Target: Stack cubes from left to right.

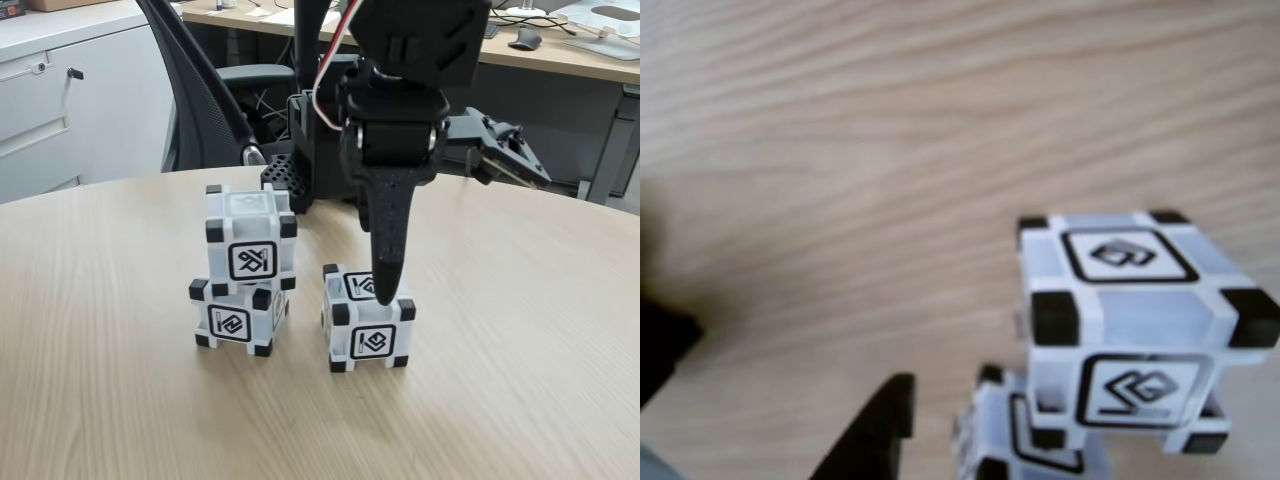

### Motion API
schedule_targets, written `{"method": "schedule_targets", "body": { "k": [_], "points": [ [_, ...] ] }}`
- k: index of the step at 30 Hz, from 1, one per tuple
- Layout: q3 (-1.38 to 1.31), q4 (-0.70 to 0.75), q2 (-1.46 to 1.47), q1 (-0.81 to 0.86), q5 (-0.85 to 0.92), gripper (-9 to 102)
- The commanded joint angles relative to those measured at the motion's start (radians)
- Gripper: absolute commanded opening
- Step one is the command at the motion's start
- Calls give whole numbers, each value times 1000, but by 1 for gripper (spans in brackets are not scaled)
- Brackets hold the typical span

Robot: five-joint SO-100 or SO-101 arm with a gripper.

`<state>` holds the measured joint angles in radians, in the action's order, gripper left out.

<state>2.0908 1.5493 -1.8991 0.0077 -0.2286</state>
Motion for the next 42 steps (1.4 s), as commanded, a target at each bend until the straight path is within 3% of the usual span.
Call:
{"method": "schedule_targets", "body": {
  "k": [1, 13, 24, 38, 42],
  "points": [
    [-41, -11, 8, 8, -14, 41],
    [-41, -18, 87, 9, -40, 42],
    [-26, -192, 91, 11, -21, 42],
    [-38, -195, 287, 11, -32, 43],
    [-38, -195, 322, 11, -44, 37]
  ]
}}
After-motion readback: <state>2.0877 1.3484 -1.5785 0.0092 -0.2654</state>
